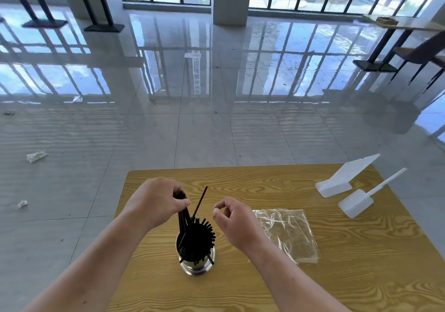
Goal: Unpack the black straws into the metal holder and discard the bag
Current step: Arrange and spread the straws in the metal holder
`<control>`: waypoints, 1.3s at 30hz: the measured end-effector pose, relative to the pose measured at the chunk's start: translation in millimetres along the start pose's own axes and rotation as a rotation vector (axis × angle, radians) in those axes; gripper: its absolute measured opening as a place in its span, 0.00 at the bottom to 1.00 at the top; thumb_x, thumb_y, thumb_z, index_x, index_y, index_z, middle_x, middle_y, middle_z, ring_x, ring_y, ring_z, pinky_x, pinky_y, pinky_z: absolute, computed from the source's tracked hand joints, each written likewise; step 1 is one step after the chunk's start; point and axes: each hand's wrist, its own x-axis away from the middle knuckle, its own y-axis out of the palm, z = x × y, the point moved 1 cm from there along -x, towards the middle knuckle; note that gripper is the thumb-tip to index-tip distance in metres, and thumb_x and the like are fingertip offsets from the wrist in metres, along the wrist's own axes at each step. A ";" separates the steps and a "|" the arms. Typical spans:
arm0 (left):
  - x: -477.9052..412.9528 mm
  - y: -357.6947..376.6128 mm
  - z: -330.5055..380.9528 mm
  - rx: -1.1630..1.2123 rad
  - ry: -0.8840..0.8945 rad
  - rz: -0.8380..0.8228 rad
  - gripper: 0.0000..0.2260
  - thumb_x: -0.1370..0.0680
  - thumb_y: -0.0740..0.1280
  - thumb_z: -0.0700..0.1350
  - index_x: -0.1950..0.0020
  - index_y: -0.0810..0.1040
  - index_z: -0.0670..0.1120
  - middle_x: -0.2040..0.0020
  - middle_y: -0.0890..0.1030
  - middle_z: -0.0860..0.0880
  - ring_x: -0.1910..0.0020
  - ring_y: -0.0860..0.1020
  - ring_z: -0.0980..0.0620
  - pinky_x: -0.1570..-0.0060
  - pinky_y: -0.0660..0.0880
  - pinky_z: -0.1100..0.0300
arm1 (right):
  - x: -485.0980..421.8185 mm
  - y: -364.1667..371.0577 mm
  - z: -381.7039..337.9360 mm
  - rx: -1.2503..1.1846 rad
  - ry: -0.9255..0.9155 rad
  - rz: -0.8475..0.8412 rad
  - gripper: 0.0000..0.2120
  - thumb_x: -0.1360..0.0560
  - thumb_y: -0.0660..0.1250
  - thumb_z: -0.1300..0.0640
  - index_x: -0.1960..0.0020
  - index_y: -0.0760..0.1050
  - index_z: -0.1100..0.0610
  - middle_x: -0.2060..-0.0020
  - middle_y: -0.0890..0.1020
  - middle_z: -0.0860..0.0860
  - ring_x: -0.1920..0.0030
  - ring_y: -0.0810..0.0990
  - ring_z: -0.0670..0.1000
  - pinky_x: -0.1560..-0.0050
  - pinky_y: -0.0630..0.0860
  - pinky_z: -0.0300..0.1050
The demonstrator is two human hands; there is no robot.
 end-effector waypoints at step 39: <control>39.9 -39.7 -9.6 0.247 0.067 0.068 0.04 0.26 0.79 0.54 0.59 0.87 0.60 0.69 0.84 0.55 0.74 0.78 0.57 0.66 0.82 0.50 | -7.1 52.8 -31.0 0.486 -0.010 -0.297 0.05 0.21 0.70 0.51 0.46 0.83 0.46 0.55 0.86 0.45 0.54 0.84 0.50 0.51 0.85 0.54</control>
